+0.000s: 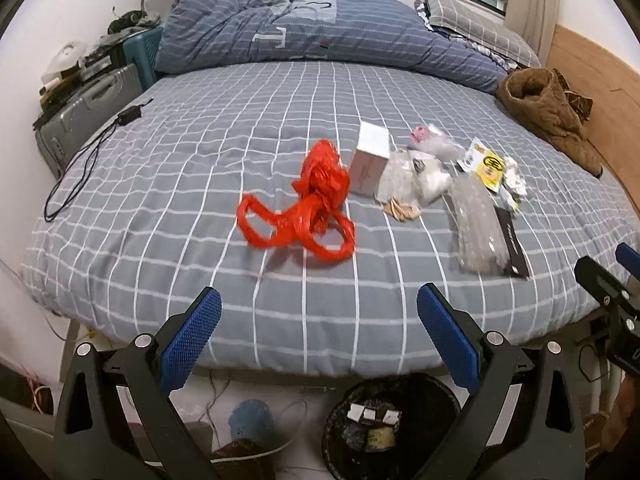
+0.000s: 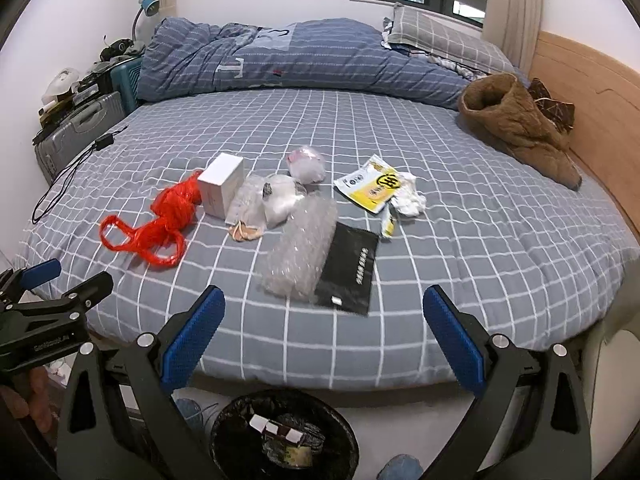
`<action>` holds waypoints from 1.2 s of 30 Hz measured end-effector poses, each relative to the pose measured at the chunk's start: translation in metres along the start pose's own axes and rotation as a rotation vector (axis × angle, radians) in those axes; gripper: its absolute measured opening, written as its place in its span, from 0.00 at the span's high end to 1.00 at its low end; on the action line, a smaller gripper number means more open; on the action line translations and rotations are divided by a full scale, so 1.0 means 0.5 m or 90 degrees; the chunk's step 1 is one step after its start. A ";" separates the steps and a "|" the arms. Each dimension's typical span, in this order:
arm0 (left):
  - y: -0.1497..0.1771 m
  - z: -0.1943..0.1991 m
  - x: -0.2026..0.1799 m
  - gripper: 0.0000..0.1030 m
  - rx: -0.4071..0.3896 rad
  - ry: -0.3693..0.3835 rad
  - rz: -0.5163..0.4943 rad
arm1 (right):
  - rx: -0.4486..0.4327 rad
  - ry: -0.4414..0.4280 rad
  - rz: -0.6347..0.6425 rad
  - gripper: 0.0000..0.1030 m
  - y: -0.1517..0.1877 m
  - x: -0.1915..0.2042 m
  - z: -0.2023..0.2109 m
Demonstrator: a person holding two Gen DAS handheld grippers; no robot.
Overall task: Collect trash
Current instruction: 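Move both tools back toward the trash on the bed, then grasp the bubble wrap with the right tool while the left tool grasps the red bag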
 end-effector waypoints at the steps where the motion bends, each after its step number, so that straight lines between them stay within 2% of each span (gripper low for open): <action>1: -0.009 -0.009 0.003 0.06 0.000 0.001 0.001 | 0.001 -0.001 0.001 0.07 -0.007 0.004 -0.011; 4: -0.040 -0.041 0.013 0.06 0.000 -0.001 0.004 | 0.007 -0.005 0.003 0.07 -0.024 0.015 -0.049; 10: -0.094 -0.119 0.024 0.07 0.005 0.000 0.009 | 0.028 -0.014 -0.004 0.15 -0.054 0.030 -0.139; 17: -0.121 -0.216 0.037 0.08 0.015 -0.001 0.019 | 0.061 -0.040 -0.020 0.26 -0.055 0.038 -0.232; 19: -0.118 -0.239 0.039 0.11 0.026 0.003 0.019 | 0.070 -0.044 -0.017 0.28 -0.048 0.037 -0.252; 24: -0.118 -0.275 0.042 0.16 0.035 0.010 0.032 | 0.114 -0.059 -0.033 0.43 -0.026 0.024 -0.304; 29: -0.119 -0.305 0.035 0.24 0.052 0.009 0.022 | 0.127 -0.062 -0.020 0.55 -0.025 0.033 -0.326; 36: -0.108 -0.338 0.035 0.39 0.073 0.002 0.015 | 0.138 -0.060 0.000 0.63 -0.014 0.047 -0.342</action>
Point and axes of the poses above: each gripper's, at about its wrist camera, not at the fingertips, and z roughly against the way its jaws point, x to its left, y to its underside, the point moved 7 cm from there along -z, roughly the way its jaws point, and after that the axes turned 12 degrees about -z, right-handed, at the moved point
